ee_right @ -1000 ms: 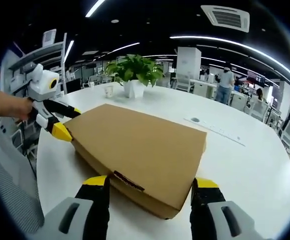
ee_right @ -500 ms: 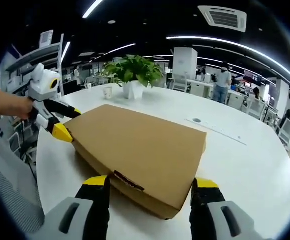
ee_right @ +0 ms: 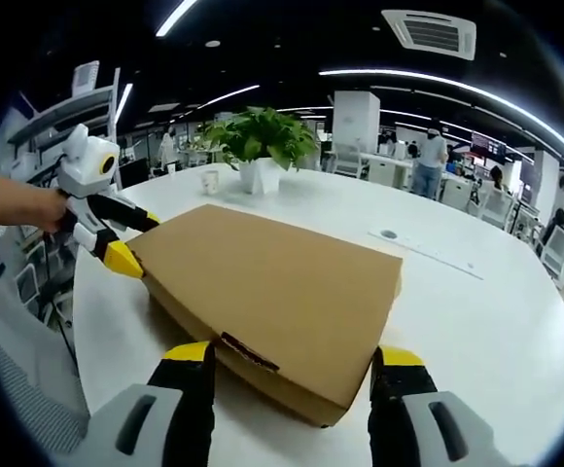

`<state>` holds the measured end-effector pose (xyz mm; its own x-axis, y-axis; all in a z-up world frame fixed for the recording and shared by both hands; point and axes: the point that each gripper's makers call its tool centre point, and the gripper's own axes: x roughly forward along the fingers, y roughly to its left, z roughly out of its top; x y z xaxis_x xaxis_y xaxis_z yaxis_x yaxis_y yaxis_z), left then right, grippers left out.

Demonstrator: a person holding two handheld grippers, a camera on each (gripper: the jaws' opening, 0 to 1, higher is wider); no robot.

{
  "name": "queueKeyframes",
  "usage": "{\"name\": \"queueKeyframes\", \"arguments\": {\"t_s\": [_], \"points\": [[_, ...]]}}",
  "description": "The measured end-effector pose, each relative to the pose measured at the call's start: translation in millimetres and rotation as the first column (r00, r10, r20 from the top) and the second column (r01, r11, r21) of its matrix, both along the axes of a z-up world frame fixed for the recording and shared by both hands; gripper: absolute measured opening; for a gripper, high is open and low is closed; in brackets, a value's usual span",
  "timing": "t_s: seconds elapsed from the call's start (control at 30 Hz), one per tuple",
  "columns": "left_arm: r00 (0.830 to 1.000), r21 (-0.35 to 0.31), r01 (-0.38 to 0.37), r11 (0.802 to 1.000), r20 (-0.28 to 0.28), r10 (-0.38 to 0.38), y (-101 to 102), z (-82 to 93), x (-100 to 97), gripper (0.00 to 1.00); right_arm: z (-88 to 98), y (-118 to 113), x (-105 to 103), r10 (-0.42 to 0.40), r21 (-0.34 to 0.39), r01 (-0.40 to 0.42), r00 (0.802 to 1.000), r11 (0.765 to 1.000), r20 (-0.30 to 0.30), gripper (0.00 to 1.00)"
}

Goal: Operate the shoe box by opening the lid, removing the specified soft item, and placing it in the target area until the item is outside and the box remains undamaged.

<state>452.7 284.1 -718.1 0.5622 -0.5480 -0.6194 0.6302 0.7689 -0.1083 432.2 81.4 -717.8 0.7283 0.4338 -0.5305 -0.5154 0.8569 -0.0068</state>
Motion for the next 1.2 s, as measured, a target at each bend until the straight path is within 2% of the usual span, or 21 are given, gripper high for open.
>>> {"name": "queueKeyframes", "arguments": {"t_s": [0.8,1.2], "points": [[0.998,0.011,0.058,0.998,-0.019,-0.058,28.7,0.4,2.3,0.71,1.5,31.2,-9.6,-0.055,0.001,0.055,0.998,0.998,-0.003,0.61],[0.996,0.025,0.079,0.997,-0.030,-0.078,36.2,-0.5,-0.1,0.71,3.5,39.9,-17.4,-0.078,0.013,0.078,0.997,0.997,-0.007,0.60]]}}
